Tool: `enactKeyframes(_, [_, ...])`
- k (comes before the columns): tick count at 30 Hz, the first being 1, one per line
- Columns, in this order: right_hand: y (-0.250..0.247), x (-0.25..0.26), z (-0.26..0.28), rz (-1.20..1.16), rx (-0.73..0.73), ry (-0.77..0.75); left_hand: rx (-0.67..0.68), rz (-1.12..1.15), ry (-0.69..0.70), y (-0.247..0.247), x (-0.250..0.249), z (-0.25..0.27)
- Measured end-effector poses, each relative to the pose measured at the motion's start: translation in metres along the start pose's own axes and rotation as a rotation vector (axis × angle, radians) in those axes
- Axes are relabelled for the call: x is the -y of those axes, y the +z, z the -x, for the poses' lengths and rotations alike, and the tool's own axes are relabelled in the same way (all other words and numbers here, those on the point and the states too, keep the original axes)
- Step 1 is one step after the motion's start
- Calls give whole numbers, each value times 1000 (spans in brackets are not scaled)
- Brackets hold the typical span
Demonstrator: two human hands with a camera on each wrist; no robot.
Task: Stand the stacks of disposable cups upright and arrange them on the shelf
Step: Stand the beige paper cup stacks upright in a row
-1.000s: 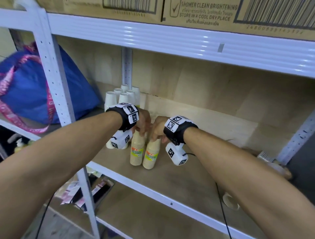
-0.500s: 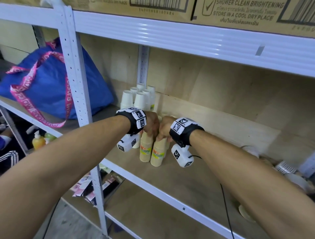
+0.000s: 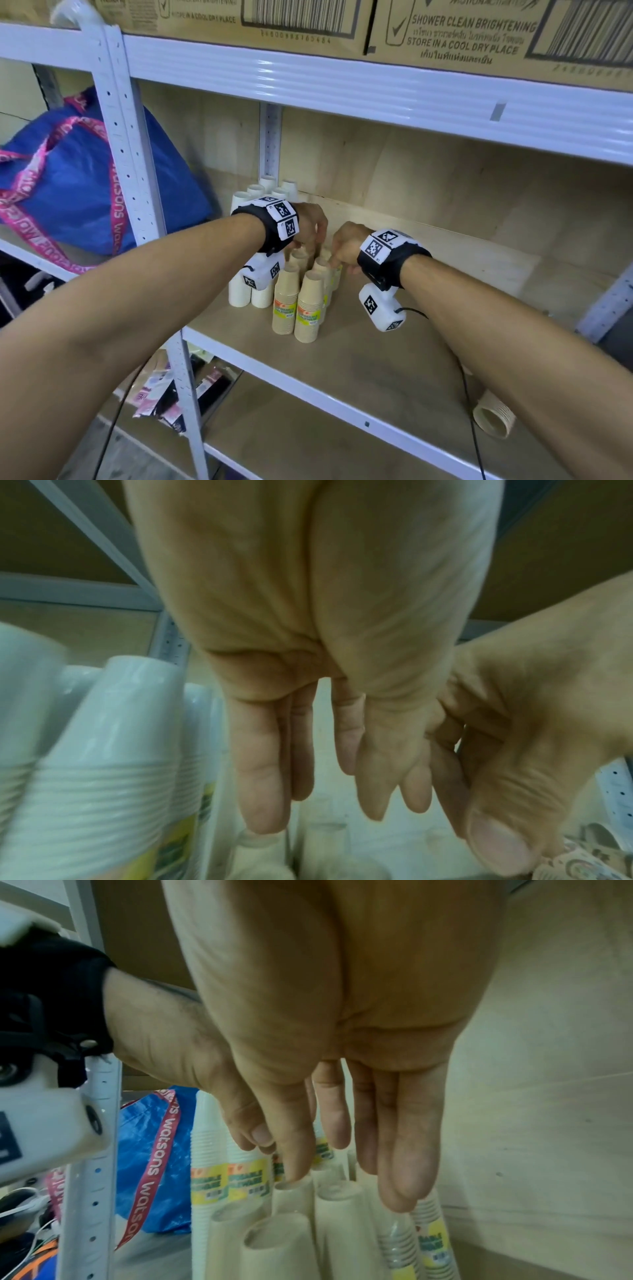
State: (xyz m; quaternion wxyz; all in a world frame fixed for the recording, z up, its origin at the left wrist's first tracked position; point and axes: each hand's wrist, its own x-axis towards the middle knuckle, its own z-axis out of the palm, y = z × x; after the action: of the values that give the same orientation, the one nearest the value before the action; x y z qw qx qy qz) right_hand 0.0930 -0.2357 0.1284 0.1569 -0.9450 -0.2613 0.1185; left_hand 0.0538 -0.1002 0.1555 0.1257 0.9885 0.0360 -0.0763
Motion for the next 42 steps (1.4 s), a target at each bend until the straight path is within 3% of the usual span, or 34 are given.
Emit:
enactKeyframes(7, [-28,-40,14,-12,-53,196,-73,6,103,-5,-37,-22])
enactKeyframes(21, [-52,-176,93,85,-130,575,24,39,461,56,-164,-78])
enactKeyframes(29, [-22,-243,127,130,-85,730,95,-57,654,115,-213,-101])
enactKeyframes(34, [6,-254,158,25,-133,775,161,-58,699,153,-230,-117])
enactKeyframes(39, [58,-326,143,-164,-202,840,185,-46,714,189,-240,-134])
enactKeyframes(42, [62,-306,152,-243,-232,844,142,-87,745,206,-242,-142])
